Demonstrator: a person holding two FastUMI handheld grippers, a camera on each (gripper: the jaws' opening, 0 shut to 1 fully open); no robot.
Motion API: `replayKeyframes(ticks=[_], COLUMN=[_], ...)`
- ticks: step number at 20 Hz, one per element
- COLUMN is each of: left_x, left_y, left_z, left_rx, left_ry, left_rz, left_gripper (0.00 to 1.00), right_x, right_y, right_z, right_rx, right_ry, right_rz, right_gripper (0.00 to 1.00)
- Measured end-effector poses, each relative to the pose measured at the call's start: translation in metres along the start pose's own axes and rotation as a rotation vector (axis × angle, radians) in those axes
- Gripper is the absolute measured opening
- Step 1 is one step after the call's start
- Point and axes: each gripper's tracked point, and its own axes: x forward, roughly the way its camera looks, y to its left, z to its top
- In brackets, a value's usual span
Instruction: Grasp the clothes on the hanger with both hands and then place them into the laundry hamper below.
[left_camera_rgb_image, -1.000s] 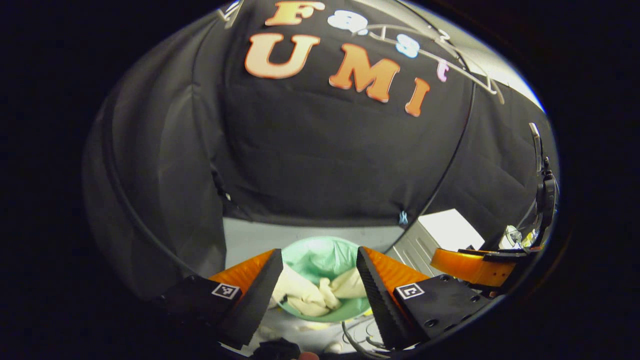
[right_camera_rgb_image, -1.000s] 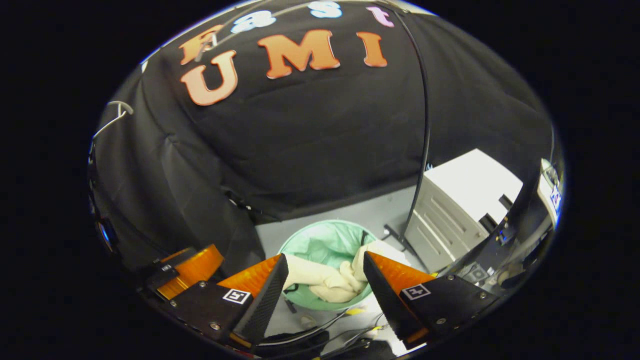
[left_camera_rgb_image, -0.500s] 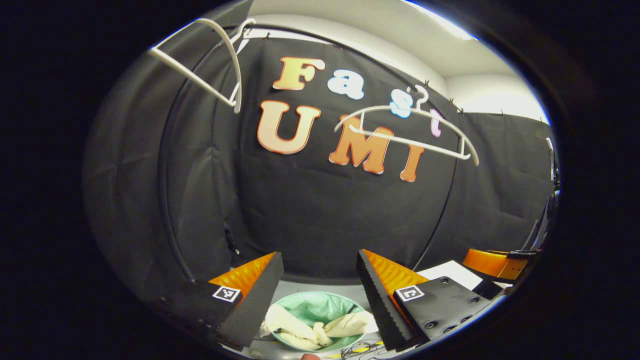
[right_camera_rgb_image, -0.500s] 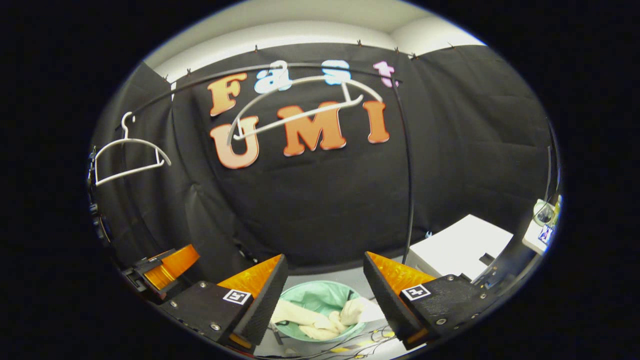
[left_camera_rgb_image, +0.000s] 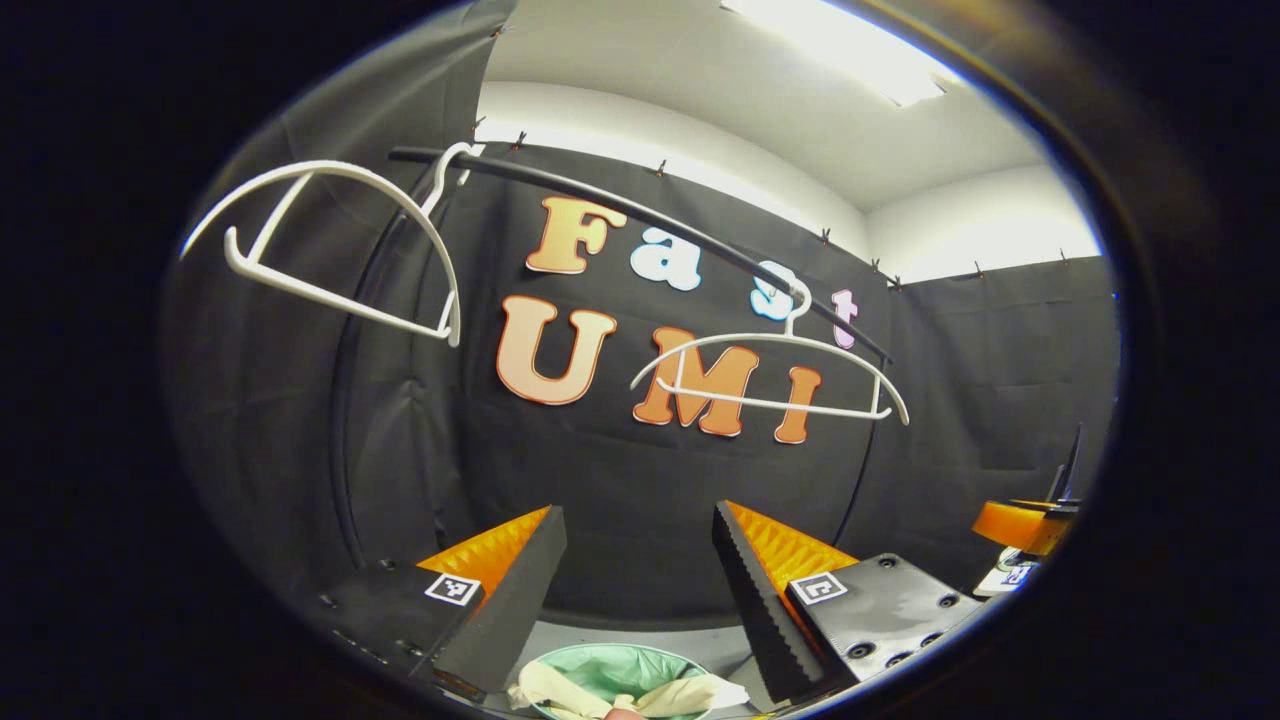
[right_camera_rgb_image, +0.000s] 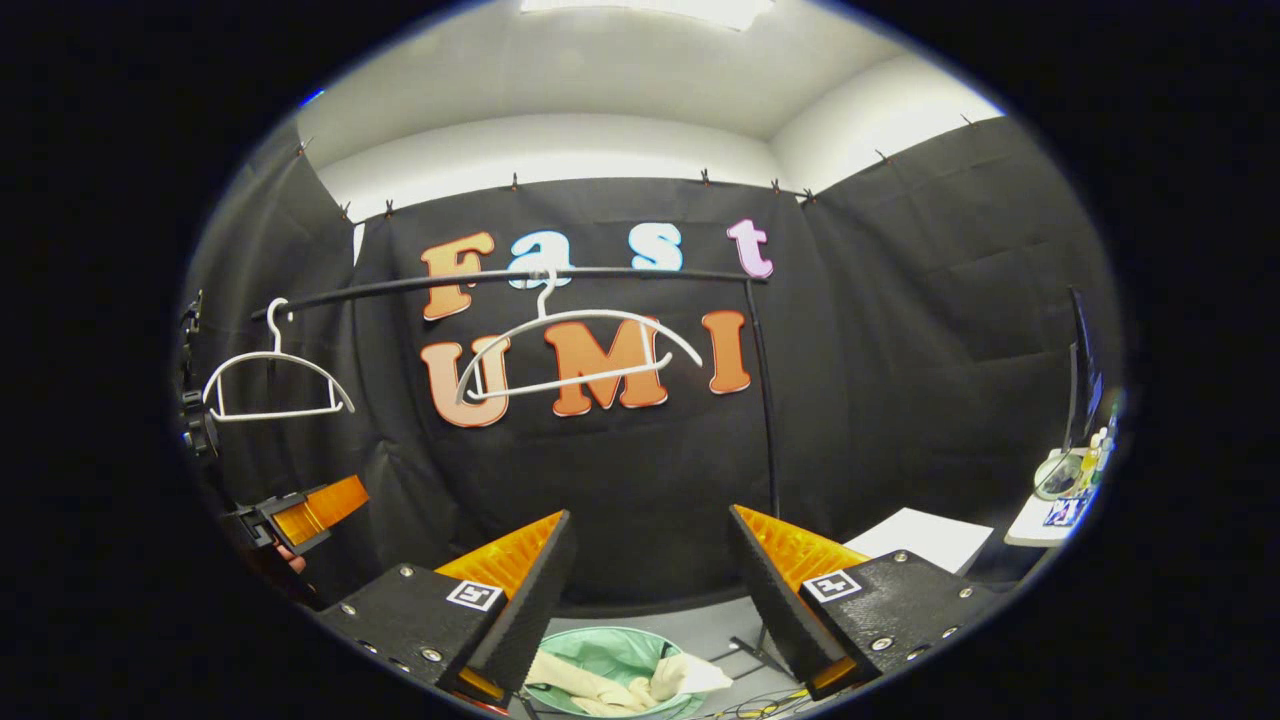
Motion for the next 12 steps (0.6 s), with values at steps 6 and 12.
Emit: replayKeyframes(ticks=[6, 12], left_x=[-0.005, -0.012], left_y=[0.001, 0.004], left_z=[0.012, 0.023], left_rx=[0.021, 0.045], left_ry=[-0.033, -0.066], left_rz=[0.004, 0.023], left_gripper=[0.96, 0.96], right_x=[-0.020, -0.024], right_y=[-0.017, -0.019], right_z=[0.031, 0.031], right_rx=[-0.014, -0.011], right_ry=[-0.070, -0.084], right_rz=[-0.020, -0.023], right_gripper=[0.94, 0.93])
